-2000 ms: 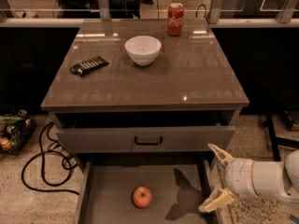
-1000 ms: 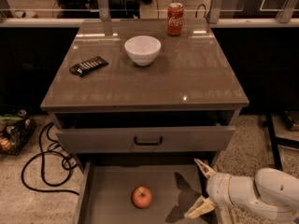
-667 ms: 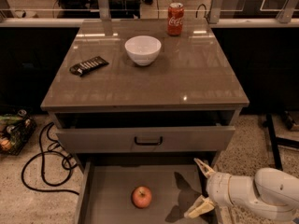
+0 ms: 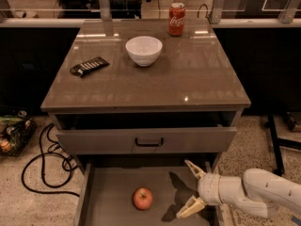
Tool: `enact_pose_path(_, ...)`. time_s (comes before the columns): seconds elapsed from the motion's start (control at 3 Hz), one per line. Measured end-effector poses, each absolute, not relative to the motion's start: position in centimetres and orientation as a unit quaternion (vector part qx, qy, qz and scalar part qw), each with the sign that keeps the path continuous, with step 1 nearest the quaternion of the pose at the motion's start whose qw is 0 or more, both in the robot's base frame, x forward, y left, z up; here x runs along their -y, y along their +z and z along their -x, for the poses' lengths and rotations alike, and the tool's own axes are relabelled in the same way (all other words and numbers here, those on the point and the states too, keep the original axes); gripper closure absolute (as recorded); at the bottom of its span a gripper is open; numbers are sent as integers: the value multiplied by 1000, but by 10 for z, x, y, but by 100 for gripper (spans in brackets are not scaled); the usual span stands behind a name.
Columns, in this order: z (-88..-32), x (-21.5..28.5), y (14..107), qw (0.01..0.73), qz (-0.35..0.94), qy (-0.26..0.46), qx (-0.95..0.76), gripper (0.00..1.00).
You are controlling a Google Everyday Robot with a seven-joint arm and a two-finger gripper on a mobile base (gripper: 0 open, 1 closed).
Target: Pick apple from middle drawer and place on counter
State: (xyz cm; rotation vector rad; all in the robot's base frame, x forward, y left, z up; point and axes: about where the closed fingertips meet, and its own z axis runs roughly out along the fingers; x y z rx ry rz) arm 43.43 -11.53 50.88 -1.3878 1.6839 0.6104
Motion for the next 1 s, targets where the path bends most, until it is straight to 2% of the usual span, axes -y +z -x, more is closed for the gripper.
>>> enact_pose_path(1.0,-460,38,436,442,571,309,-619,0)
